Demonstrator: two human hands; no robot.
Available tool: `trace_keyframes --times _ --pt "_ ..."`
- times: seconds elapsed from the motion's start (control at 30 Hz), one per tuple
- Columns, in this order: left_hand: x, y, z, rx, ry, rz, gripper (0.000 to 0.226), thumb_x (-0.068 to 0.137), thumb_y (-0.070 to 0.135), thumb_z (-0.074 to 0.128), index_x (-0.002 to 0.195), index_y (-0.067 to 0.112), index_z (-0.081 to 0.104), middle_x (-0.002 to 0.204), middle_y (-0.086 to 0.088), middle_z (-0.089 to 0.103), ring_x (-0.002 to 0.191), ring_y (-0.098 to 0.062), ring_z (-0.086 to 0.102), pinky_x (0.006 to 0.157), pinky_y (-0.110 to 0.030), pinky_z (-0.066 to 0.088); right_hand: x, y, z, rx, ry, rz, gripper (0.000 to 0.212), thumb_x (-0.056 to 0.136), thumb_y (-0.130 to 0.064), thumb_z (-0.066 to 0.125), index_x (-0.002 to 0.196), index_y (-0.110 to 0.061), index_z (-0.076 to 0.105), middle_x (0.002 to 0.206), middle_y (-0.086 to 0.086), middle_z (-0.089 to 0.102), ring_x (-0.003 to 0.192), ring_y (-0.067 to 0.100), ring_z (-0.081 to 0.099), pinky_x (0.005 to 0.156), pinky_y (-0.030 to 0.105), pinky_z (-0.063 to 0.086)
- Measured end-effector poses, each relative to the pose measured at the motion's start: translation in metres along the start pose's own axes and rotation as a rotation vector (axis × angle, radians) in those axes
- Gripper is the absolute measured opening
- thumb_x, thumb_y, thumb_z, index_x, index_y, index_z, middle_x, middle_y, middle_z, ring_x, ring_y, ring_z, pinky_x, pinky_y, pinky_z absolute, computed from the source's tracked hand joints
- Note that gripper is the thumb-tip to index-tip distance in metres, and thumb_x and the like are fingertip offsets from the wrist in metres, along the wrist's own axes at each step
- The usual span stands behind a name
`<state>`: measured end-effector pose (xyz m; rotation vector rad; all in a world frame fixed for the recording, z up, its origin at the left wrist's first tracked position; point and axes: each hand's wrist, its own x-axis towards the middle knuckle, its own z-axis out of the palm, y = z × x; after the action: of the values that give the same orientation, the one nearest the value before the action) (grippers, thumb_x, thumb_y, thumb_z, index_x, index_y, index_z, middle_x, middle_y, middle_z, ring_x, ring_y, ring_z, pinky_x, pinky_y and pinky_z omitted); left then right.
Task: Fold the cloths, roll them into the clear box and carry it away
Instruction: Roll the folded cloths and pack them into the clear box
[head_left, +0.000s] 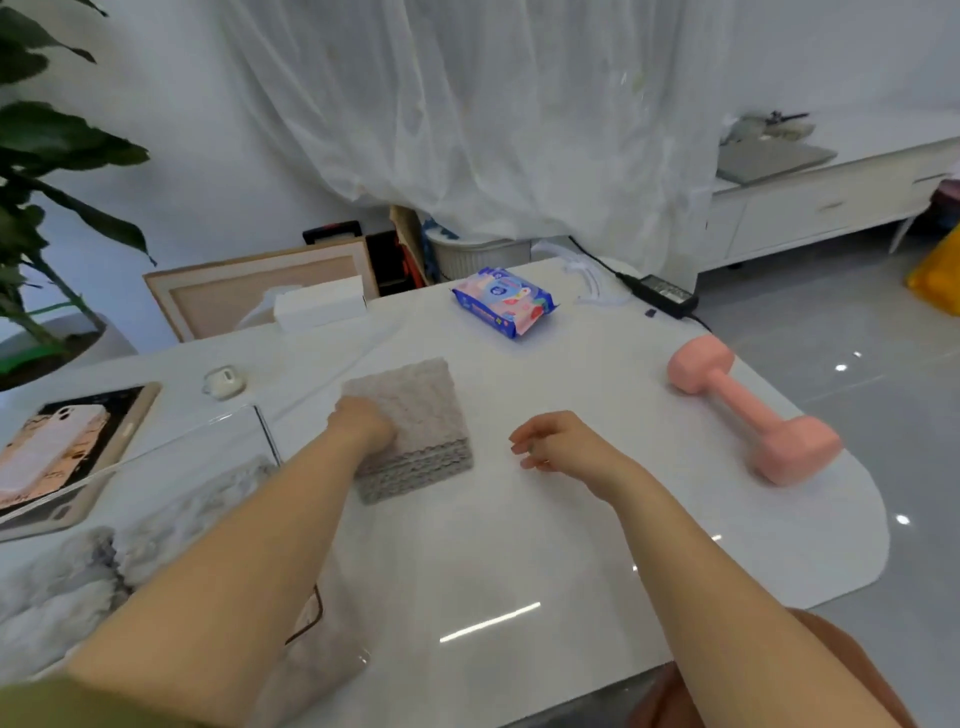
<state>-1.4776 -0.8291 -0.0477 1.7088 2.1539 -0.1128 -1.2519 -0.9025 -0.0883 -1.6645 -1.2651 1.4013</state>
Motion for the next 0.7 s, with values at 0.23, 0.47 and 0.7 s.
trace_keyframes --times 0.23,0.47,0.7 --pt "0.003 0.0 -0.004 -0.298 0.015 -0.059 0.09 0.075 0.016 0.078 0.14 -0.01 0.022 0.129 -0.023 0.052 0.117 -0.034 0.053 0.086 -0.037 0.047 0.041 -0.027 0.056 0.225 -0.004 -0.079 0.019 0.088 -0.007 0.057 0.108 -0.009 0.055 0.09 0.001 0.058 0.083 0.014 0.056 0.082 0.032 0.045" --pt "-0.01 0.004 -0.013 -0.863 -0.051 0.129 0.042 0.075 0.003 0.074 0.109 0.01 0.051 0.104 -0.009 0.059 0.086 -0.026 0.062 0.073 -0.039 0.055 0.042 -0.013 0.067 0.567 0.016 -0.015 0.031 0.079 0.007 0.061 0.108 -0.004 0.062 0.089 0.008 0.066 0.073 0.017 0.063 0.053 0.021 0.05" --pt "-0.026 0.01 -0.018 -0.983 -0.22 0.267 0.037 0.081 0.006 0.071 0.116 0.009 0.06 0.109 -0.009 0.069 0.087 -0.018 0.07 0.065 -0.026 0.058 0.03 -0.021 0.059 0.663 0.168 -0.084 0.042 0.079 0.002 0.065 0.115 -0.011 0.048 0.105 0.009 0.062 0.084 0.019 0.065 0.061 0.025 0.052"
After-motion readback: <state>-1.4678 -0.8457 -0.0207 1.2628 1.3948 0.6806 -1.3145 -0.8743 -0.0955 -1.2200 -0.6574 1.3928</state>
